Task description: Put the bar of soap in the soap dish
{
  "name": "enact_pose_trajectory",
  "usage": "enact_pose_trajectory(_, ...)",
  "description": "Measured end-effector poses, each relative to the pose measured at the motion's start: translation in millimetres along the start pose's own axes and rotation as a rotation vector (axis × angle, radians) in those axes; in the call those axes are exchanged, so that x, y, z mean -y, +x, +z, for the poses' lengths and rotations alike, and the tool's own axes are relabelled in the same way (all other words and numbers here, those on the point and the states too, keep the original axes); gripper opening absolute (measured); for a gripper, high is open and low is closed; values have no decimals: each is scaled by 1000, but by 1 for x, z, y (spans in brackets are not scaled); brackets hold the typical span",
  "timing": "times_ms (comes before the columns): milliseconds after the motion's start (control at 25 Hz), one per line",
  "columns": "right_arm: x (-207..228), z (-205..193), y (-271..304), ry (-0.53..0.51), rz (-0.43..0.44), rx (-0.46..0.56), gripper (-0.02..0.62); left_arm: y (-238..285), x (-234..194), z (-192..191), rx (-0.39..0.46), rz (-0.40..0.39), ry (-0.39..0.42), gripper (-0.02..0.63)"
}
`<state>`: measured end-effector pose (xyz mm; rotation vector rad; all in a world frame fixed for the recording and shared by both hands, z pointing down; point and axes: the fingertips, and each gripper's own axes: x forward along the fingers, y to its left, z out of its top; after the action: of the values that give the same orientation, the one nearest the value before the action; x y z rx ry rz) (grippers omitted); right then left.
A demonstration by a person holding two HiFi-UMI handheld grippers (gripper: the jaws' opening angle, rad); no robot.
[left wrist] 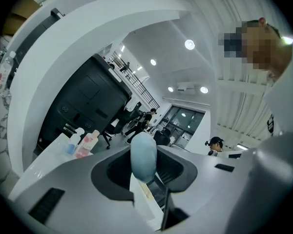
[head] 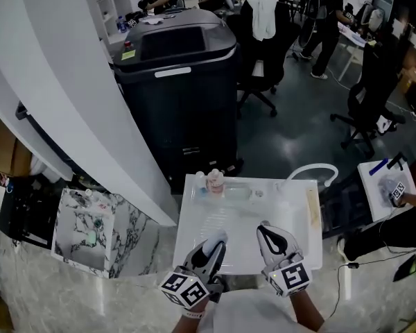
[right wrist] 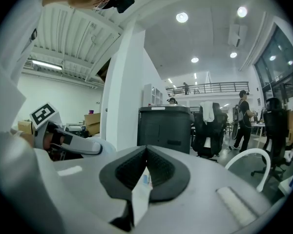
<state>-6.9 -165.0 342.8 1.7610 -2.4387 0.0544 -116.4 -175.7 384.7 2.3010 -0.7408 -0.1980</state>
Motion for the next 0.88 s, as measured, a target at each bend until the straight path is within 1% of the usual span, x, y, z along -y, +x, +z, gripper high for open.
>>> enact_pose_trajectory(200,-2,-2,23,18,-63,1,12,9,-18,14,-46,-54,6,121)
enact_pose_trajectory(360,2,-13,35,46,-115,4,12,21,-33,14,-97,-86,15,121)
enact_pose_trajectory(520,9,-21,31,54,-149,-20,12,33,-37,9,-143,-108,12,121)
enact_pose_trajectory(680,23,-32,34,75,-169,-34,12,50,-41,4,-171,-113,11,121)
enact_pose_trajectory(880,31,-50,43,102,-156,-70,12,71,-55,-12,-210,-91,-2,121)
